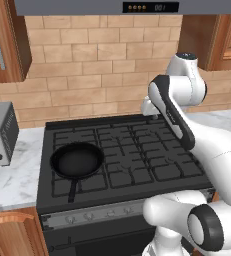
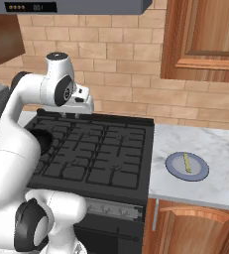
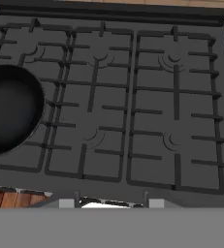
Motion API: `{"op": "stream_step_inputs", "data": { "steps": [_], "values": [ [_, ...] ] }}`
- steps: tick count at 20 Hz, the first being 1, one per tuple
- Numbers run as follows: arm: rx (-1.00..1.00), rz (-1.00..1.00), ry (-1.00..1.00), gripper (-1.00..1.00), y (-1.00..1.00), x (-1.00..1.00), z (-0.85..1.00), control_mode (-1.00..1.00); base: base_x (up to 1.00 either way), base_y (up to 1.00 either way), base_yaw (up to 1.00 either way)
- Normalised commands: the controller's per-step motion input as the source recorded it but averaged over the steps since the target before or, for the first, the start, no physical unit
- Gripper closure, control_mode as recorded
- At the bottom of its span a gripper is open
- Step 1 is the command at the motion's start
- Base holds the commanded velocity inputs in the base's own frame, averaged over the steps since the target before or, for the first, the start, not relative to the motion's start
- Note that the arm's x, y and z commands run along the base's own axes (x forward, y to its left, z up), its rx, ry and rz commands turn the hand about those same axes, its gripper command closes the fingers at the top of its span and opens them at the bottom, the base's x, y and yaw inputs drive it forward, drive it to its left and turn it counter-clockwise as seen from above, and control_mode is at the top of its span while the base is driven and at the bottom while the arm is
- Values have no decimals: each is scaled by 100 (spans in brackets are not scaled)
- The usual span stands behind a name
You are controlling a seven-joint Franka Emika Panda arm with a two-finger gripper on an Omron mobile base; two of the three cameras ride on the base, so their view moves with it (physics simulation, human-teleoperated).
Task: Pick up the butter stick and place it in the pan. Then turn on the burner for the pan.
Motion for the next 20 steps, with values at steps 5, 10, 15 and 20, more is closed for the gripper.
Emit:
{"op": "stream_step_inputs", "data": {
  "steps": [5, 10, 15, 20],
  "values": [
    [0, 0, 2, -100, -47, -14, -2, -100, 0, 0, 0],
    [0, 0, 14, -100, -75, -6, -2, -100, 0, 0, 0],
    [0, 0, 19, -100, -78, 0, -10, -100, 0, 0, 0],
    [0, 0, 16, -100, -70, 0, -26, -100, 0, 0, 0]
  ]
}}
